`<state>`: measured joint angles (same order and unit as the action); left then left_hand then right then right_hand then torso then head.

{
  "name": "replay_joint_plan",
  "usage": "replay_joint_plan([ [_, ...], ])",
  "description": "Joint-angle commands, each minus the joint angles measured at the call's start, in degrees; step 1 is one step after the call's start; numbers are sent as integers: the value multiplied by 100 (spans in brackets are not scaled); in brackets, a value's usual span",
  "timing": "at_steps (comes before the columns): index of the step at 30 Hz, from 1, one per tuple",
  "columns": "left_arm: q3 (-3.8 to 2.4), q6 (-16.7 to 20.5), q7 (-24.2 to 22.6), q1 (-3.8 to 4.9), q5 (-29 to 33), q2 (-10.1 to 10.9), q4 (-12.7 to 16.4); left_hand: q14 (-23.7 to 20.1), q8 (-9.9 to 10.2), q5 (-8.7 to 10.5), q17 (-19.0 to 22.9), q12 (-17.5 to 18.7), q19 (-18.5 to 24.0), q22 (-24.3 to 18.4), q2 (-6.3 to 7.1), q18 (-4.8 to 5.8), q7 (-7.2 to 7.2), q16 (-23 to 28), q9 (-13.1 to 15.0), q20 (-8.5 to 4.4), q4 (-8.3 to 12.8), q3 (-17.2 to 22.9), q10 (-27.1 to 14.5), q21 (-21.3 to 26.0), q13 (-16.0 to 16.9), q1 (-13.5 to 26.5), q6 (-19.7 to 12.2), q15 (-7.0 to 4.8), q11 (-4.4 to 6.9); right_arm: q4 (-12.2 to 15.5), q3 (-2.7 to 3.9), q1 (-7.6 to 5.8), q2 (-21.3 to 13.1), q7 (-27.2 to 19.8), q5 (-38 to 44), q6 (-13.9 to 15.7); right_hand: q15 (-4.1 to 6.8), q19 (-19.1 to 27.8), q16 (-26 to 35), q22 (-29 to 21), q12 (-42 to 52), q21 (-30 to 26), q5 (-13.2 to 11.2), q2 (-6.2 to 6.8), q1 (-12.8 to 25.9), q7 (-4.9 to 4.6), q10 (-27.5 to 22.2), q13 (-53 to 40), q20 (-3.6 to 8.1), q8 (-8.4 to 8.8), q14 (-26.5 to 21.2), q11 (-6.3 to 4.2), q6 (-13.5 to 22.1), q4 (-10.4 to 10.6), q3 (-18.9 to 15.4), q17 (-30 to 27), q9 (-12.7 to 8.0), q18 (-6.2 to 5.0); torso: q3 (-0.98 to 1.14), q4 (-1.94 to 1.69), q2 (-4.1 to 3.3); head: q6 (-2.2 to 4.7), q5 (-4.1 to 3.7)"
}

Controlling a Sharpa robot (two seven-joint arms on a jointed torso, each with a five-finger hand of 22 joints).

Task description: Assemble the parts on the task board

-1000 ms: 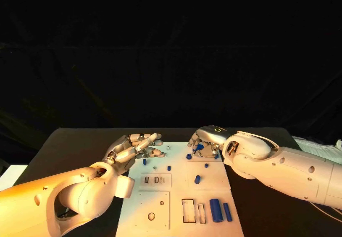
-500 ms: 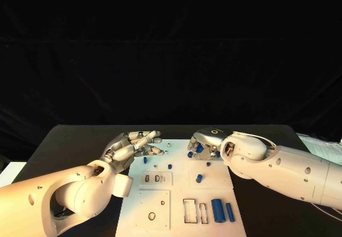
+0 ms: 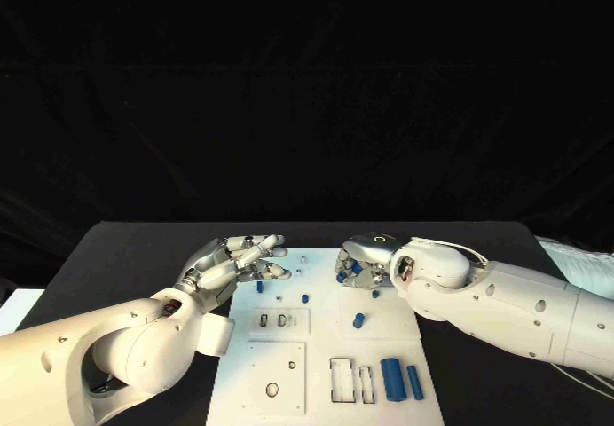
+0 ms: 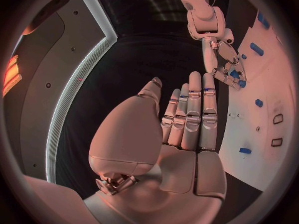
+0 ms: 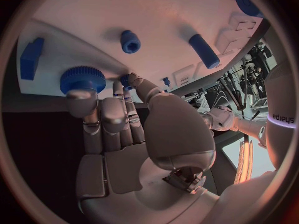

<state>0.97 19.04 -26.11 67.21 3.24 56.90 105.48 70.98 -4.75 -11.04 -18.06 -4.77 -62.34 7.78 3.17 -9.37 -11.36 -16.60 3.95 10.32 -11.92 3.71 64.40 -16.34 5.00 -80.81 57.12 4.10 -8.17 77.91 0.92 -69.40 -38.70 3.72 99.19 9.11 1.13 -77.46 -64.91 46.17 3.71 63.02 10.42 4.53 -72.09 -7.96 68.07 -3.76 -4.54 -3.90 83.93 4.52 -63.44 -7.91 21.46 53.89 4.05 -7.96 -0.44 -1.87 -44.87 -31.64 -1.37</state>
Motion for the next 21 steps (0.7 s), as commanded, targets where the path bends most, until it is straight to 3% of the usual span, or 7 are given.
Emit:
replay_joint_plan([
  [1, -5, -61, -6, 14, 14, 9, 21, 5, 20, 32, -11, 36, -41, 7, -23, -98, -44, -25, -6, 11, 35, 1, -51, -40, -6, 27, -11, 20, 6, -16, 2, -1, 15, 40, 103, -156, -33, 31, -52, 54, -10, 64, -58, 24, -50, -9, 29, 5, -27, 11, 166, -11, -32, 29, 59, 36, 7, 55, -3, -10, -33, 13, -5],
  [10, -5, -50, 10, 25, 14, 27, 25, -2, 31, 31, -34, 51, -42, 9, -29, -97, -51, -38, -6, 13, 45, 1, -64, -40, -8, 24, -19, 23, 0, -17, 2, -1, 44, 15, 104, -88, 3, -24, -301, 467, 18, 391, -217, -29, -58, 52, 233, -13, -4, -40, 190, -72, -216, 190, 232, 298, 46, 105, -5, -7, -102, 60, 7],
  [16, -5, -42, 14, 27, 14, 33, 15, -17, 45, 28, -66, 67, -44, 10, -47, -97, -58, -54, -6, 15, 63, 10, -78, -40, -9, 9, -29, 26, -6, 59, 15, -1, 11, -87, 5, 491, 60, -117, -451, 854, 42, 673, -387, -141, -150, 124, 464, -36, 46, -107, 206, -146, -425, 285, 404, 452, 112, 161, -6, -12, -127, 86, 10],
  [21, -5, -29, 17, 28, 15, 45, -3, -27, 53, 27, -86, 76, -44, 12, -57, -97, -63, -63, -6, 15, 79, 17, -85, -40, -10, -5, -35, 27, -9, 159, 82, -9, -9, -100, -131, 874, 71, -119, -482, 910, 34, 723, -439, -170, -149, 140, 526, -40, 59, -118, 203, -163, -474, 347, 449, 477, 138, 168, -13, -11, -141, 135, 13],
])
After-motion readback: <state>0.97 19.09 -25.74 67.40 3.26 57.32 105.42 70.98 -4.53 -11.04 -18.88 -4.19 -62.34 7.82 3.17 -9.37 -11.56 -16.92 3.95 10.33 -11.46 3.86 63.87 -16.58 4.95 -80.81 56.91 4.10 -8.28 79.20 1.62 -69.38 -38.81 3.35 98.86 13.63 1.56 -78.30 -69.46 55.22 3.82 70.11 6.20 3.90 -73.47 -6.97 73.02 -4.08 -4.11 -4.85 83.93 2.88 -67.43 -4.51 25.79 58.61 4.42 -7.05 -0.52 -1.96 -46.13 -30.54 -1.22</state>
